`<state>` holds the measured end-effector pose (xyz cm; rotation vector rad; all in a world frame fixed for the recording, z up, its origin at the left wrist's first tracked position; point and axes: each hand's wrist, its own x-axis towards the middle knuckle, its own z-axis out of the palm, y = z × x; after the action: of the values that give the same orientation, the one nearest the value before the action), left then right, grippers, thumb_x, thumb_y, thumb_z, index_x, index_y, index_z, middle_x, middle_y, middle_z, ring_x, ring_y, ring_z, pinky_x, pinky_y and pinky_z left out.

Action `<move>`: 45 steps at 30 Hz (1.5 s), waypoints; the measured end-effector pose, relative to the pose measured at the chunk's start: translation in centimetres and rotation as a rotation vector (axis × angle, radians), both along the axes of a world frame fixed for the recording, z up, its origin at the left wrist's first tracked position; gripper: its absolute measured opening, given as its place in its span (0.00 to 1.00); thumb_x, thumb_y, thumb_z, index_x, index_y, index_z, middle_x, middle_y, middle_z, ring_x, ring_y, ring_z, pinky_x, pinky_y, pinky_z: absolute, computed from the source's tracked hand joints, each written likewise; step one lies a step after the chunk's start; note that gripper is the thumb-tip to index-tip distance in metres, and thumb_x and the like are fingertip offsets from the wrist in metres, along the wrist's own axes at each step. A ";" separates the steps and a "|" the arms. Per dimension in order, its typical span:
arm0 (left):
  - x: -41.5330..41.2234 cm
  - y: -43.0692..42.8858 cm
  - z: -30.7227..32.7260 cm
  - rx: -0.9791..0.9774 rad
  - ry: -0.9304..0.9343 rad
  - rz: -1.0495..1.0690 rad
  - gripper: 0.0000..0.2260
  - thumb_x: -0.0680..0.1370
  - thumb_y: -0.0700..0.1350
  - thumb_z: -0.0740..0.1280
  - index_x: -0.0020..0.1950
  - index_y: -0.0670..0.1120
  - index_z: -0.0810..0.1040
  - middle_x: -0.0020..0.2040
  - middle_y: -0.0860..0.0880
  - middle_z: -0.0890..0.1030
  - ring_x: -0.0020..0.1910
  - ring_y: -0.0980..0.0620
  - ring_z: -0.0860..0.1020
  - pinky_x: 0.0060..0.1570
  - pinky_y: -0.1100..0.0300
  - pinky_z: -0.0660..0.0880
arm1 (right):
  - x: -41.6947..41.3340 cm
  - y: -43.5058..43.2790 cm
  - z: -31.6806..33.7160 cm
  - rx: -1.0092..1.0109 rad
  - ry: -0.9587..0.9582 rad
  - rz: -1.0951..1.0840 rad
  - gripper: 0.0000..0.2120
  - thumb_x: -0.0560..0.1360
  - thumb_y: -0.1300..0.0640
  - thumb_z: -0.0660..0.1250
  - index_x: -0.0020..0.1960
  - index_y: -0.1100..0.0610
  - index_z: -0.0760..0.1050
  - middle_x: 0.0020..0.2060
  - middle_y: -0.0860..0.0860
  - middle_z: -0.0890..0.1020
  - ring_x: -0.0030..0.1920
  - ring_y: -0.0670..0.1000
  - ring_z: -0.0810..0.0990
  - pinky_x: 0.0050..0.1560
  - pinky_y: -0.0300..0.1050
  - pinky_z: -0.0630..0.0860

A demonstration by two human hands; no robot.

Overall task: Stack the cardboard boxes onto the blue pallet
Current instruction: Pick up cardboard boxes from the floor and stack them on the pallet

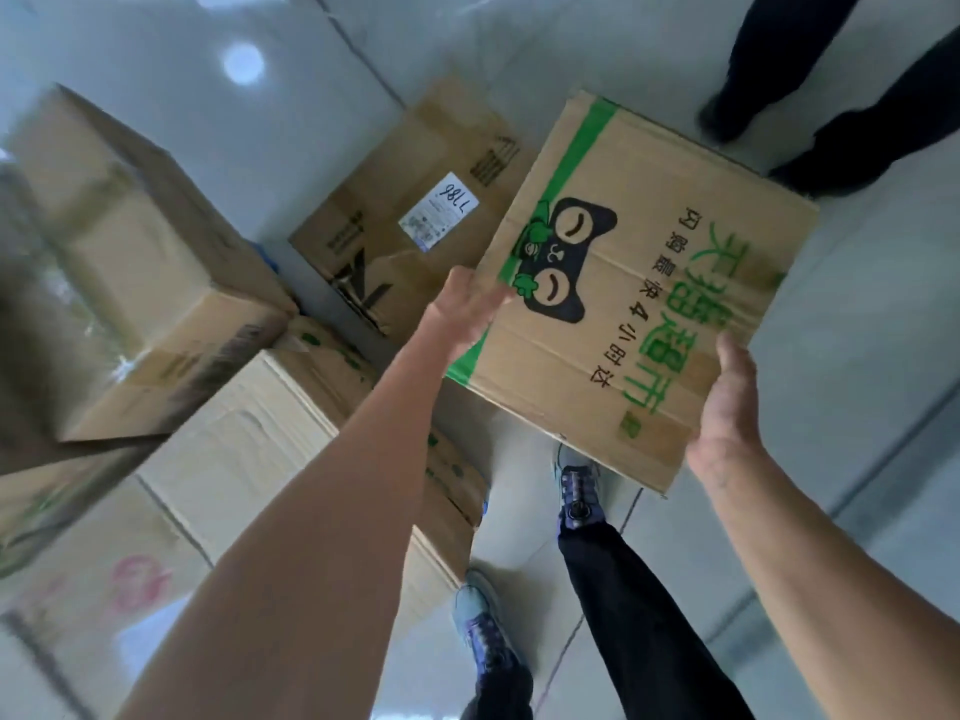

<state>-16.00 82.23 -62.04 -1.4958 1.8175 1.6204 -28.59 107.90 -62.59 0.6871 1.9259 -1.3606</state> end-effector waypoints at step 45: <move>60.7 20.6 42.9 -0.067 0.272 1.210 0.24 0.80 0.56 0.68 0.74 0.55 0.67 0.68 0.38 0.76 0.63 0.37 0.79 0.63 0.36 0.78 | 41.9 -16.7 38.5 -0.190 0.017 1.232 0.40 0.70 0.23 0.61 0.76 0.42 0.70 0.75 0.51 0.74 0.71 0.58 0.75 0.73 0.63 0.70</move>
<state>44.71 102.83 -19.11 -2.7956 0.9981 2.2914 13.31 91.22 -24.07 -0.5732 1.6469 -0.6923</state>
